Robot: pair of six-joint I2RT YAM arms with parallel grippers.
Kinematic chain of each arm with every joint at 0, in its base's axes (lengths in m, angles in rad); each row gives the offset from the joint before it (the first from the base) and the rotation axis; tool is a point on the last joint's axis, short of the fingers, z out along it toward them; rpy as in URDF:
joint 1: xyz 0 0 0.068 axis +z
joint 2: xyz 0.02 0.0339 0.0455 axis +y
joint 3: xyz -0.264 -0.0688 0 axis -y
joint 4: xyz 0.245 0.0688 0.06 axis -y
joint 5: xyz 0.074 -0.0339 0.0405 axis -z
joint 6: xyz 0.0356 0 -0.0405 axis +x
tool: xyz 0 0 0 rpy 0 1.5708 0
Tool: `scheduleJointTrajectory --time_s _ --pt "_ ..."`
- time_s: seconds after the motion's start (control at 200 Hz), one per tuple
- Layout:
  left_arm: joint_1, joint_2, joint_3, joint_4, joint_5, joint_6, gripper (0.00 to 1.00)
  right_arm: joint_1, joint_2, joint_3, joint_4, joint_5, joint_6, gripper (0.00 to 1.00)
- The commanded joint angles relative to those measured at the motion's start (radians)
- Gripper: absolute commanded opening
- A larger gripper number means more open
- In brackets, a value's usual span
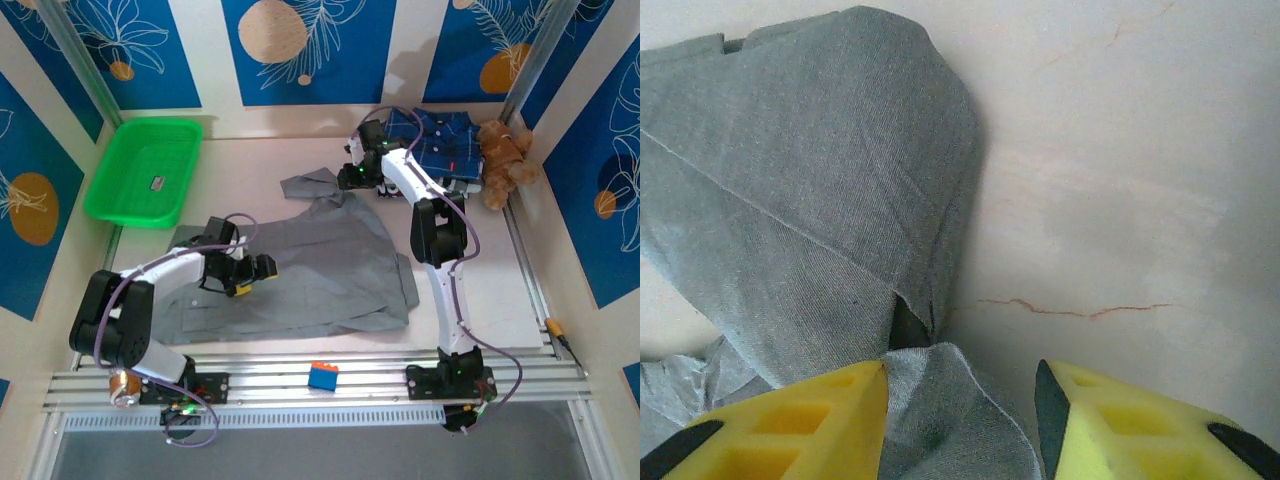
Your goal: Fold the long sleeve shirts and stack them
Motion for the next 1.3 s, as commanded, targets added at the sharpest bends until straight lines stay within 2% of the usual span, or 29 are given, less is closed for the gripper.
scheduleJointTrajectory --time_s 0.0,0.2,0.535,0.795,0.975,1.226,1.296 --pt "0.011 0.012 0.027 -0.033 0.020 0.025 0.88 -0.005 0.030 0.014 -0.018 -0.028 -0.025 0.44" --pt "0.014 0.020 0.030 -0.036 0.020 0.029 0.88 -0.009 0.041 0.030 -0.020 -0.012 -0.040 0.44" --pt "0.019 0.043 0.047 -0.038 0.018 0.037 0.88 -0.007 0.052 0.023 -0.032 -0.083 -0.058 0.43" --pt "0.020 0.058 0.058 -0.041 0.023 0.045 0.88 -0.008 0.073 0.045 -0.038 -0.081 -0.049 0.30" --pt "0.026 0.060 0.058 -0.043 0.024 0.049 0.88 -0.009 0.090 0.069 -0.049 -0.062 -0.052 0.26" --pt "0.032 0.058 0.052 -0.042 0.025 0.054 0.88 -0.009 0.101 0.074 -0.055 -0.053 -0.062 0.26" --pt "0.032 0.060 0.053 -0.042 0.026 0.055 0.88 -0.007 0.100 0.077 -0.058 -0.030 -0.063 0.30"
